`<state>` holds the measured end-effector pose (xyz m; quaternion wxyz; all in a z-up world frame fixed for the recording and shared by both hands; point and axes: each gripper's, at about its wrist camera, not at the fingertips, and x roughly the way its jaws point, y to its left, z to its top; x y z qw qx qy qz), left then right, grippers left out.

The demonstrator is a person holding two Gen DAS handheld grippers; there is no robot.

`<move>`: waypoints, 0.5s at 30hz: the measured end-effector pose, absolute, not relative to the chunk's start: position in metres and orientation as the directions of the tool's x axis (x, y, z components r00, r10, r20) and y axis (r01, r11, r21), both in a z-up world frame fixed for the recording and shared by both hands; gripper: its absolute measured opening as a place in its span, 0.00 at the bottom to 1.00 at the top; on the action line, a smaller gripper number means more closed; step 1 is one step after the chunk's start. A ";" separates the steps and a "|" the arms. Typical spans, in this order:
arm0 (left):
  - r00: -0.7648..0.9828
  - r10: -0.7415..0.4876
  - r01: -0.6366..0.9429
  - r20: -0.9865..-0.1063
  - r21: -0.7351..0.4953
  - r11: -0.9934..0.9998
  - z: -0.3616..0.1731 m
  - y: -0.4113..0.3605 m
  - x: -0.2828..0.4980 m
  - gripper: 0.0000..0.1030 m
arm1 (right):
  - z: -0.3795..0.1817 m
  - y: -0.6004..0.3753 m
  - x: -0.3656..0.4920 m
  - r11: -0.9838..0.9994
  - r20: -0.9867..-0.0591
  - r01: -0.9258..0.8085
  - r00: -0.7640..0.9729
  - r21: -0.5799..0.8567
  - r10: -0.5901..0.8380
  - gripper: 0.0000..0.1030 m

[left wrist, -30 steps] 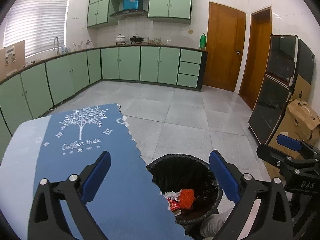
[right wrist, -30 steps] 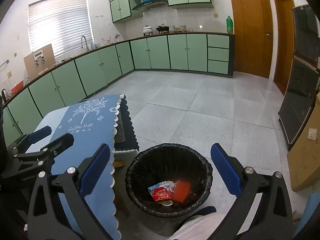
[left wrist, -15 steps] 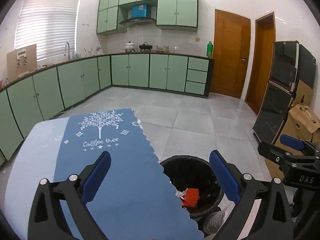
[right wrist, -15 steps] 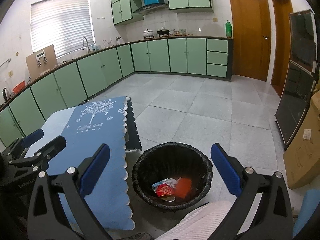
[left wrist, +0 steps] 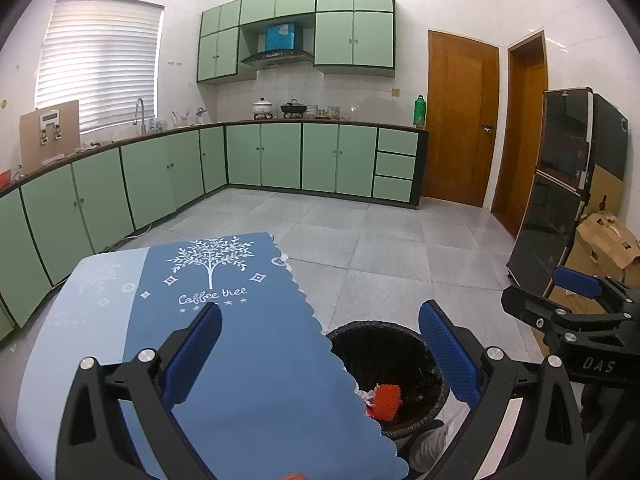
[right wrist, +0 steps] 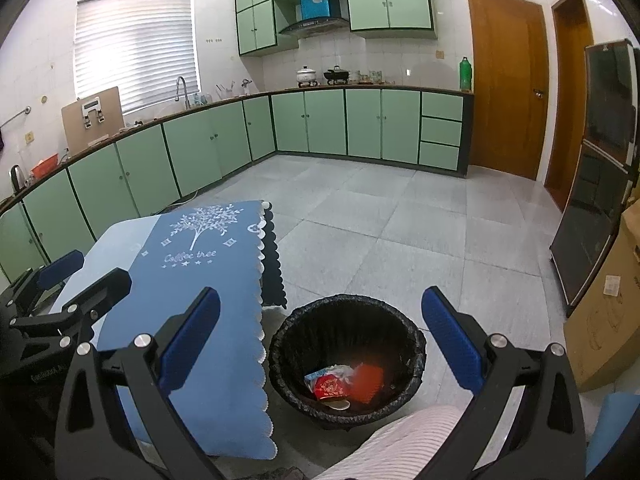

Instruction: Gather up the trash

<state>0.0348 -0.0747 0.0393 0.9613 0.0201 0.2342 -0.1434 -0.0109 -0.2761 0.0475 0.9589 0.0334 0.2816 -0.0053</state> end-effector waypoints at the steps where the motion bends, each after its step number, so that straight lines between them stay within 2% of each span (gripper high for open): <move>1: 0.850 -0.265 0.283 -0.455 -0.030 0.959 0.040 -0.074 0.035 0.94 | 0.048 -0.276 -0.011 0.998 -0.538 0.027 0.843 0.061 0.010 0.95; 15: 0.852 -0.256 0.270 -0.457 -0.036 0.962 0.038 -0.069 0.034 0.94 | 0.049 -0.271 -0.011 0.999 -0.533 0.014 0.846 0.048 0.014 0.95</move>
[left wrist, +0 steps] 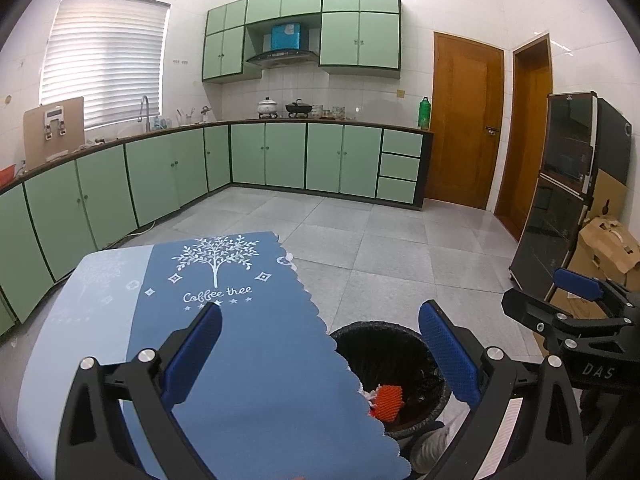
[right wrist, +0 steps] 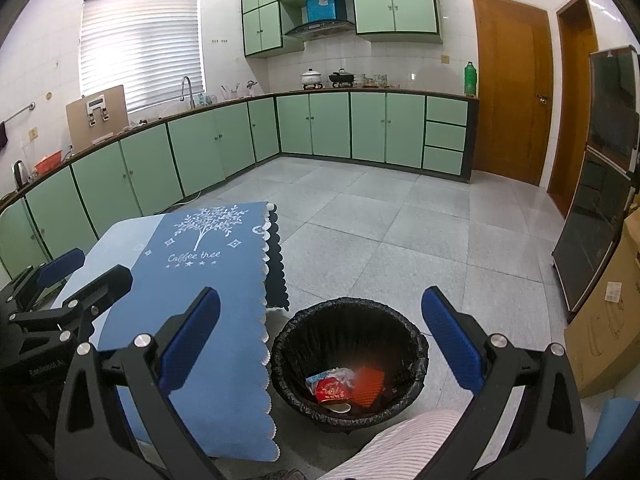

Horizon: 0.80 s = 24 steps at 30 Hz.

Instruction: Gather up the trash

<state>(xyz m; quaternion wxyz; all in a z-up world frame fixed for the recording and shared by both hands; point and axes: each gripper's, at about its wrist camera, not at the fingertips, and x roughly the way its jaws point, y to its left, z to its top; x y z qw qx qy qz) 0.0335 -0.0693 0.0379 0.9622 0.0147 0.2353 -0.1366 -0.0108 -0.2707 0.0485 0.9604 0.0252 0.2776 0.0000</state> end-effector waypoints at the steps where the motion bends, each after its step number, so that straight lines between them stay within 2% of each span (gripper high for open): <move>1: 0.852 -0.256 0.269 -0.457 -0.037 0.962 0.038 -0.069 0.034 0.94 | 0.049 -0.271 -0.011 0.999 -0.533 0.014 0.846 0.049 0.014 0.95; 24: 0.849 -0.255 0.266 -0.464 -0.042 0.963 0.038 -0.067 0.034 0.94 | 0.049 -0.268 -0.010 0.999 -0.532 0.006 0.847 0.043 0.018 0.95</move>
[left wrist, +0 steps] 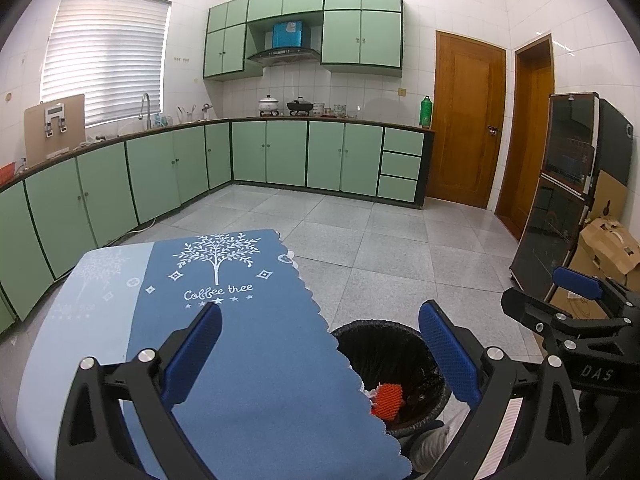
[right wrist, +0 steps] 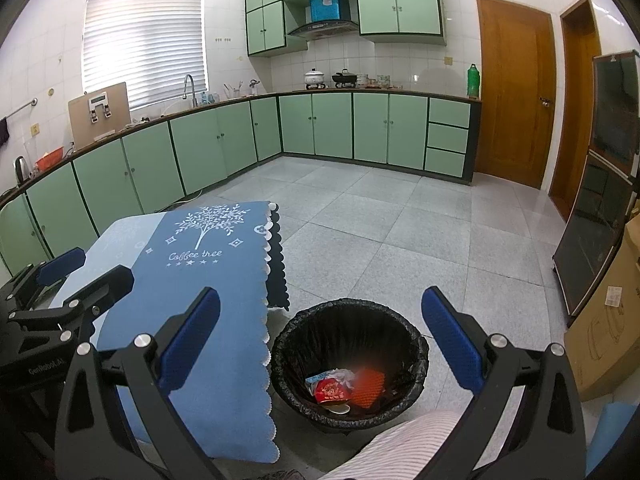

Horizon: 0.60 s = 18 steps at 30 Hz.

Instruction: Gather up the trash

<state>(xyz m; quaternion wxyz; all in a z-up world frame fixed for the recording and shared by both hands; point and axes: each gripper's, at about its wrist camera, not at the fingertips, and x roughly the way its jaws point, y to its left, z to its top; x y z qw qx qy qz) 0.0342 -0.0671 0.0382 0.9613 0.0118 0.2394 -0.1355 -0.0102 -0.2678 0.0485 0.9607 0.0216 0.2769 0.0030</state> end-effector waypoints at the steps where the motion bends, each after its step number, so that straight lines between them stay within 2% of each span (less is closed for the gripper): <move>1: 0.849 -0.254 0.266 -0.464 -0.042 0.963 0.038 -0.068 0.035 0.94 | 0.048 -0.268 -0.010 0.999 -0.531 0.007 0.847 0.043 0.017 0.95; 18: 0.848 -0.255 0.266 -0.465 -0.041 0.963 0.039 -0.067 0.035 0.94 | 0.050 -0.268 -0.009 0.999 -0.530 0.003 0.848 0.040 0.019 0.95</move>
